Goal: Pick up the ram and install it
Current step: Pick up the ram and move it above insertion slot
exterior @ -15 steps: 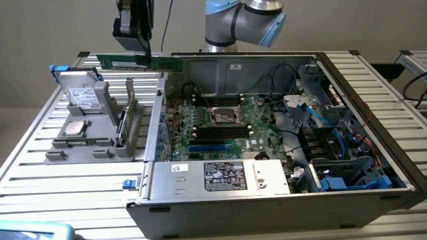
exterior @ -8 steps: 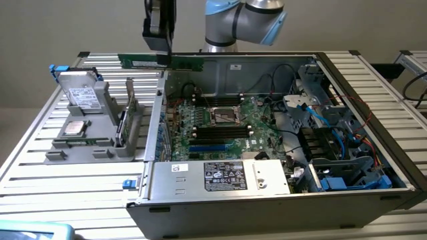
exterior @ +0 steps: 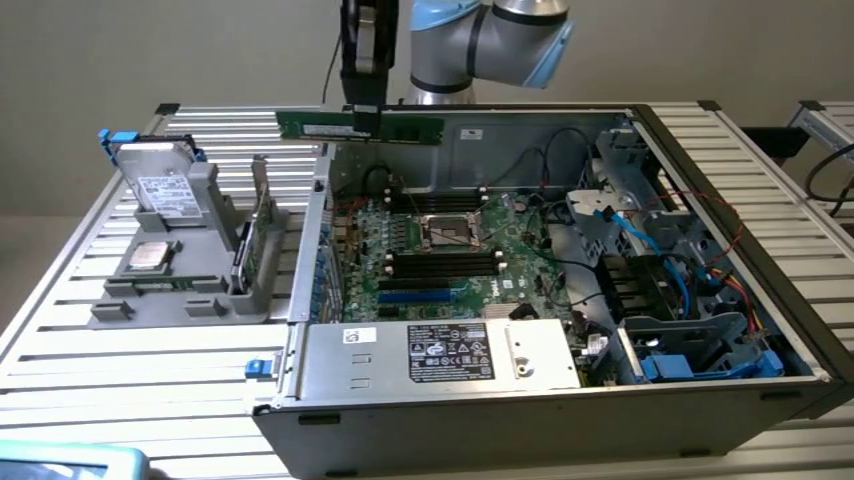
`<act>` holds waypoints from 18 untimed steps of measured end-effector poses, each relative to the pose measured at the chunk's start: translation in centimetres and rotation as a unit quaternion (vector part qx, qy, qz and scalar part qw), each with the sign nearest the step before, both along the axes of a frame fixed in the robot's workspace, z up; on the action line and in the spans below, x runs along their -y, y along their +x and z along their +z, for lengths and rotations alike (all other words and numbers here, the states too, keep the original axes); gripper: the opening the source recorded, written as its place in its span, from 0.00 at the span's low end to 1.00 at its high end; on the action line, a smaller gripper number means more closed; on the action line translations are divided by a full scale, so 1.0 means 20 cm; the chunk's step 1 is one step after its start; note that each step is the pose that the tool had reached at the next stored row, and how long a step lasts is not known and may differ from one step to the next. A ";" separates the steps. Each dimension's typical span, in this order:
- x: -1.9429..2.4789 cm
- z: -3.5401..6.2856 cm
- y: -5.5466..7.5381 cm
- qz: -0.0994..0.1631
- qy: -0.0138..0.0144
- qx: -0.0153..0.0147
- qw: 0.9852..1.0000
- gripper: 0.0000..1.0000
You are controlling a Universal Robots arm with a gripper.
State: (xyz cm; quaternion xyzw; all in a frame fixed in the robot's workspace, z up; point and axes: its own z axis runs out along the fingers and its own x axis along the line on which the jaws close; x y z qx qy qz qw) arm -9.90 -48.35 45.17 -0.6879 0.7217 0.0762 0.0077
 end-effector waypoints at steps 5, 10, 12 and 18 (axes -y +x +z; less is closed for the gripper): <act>0.001 -0.011 0.05 0.004 0.000 0.003 1.000 0.14; 0.006 -0.015 0.10 0.005 0.000 0.014 1.000 0.14; 0.010 -0.019 0.11 0.005 0.000 0.020 1.000 0.14; 0.020 -0.044 0.14 0.009 0.000 0.029 1.000 0.14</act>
